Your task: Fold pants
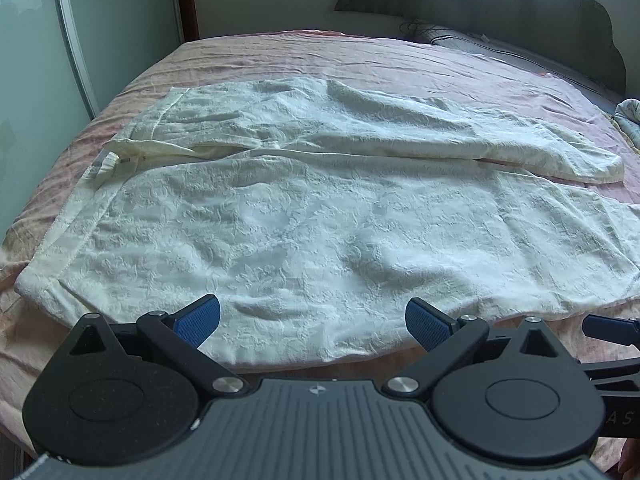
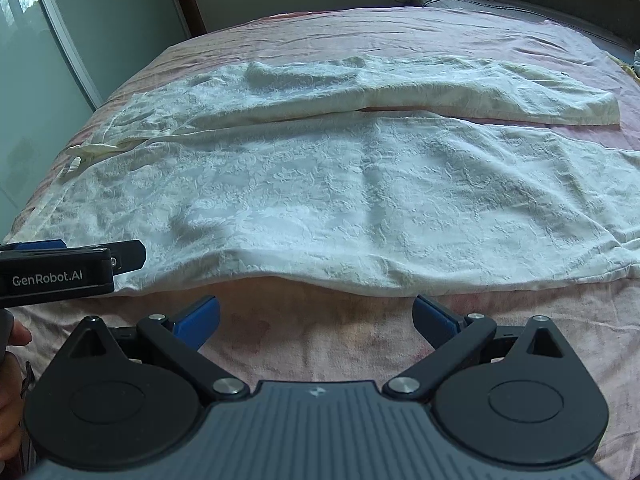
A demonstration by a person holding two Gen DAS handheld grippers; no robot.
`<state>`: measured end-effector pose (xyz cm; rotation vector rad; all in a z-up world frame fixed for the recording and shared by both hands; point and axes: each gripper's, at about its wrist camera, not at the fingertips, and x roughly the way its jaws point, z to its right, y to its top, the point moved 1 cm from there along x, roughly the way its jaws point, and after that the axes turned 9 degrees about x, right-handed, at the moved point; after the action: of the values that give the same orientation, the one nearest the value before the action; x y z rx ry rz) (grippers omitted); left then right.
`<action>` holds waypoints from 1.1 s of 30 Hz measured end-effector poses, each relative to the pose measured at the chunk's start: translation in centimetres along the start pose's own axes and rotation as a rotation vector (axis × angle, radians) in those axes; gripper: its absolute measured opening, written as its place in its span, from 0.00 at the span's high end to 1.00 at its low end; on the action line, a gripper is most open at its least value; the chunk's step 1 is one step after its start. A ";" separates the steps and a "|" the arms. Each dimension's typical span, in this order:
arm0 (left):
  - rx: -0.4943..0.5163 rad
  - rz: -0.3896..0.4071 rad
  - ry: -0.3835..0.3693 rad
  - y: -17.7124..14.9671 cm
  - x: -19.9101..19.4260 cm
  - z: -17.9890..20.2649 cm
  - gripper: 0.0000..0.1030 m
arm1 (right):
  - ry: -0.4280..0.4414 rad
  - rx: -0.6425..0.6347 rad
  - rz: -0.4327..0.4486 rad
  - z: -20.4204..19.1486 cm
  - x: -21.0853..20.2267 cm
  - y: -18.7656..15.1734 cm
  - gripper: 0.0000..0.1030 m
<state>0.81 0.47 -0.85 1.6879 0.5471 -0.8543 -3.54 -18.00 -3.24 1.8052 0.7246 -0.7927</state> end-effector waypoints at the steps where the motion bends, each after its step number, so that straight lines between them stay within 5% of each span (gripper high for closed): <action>1: 0.001 -0.001 -0.001 0.0 0.0 0.0 0.02 | -0.001 -0.001 0.001 0.0 0.0 0.0 0.00; 33: -0.011 -0.013 0.019 -0.4 -0.2 -0.6 0.02 | -0.015 -0.028 0.054 -0.3 -0.7 -0.3 0.00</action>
<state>0.55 1.18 -0.89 1.6859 0.5757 -0.8438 -4.11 -17.69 -2.76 1.7840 0.6714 -0.7566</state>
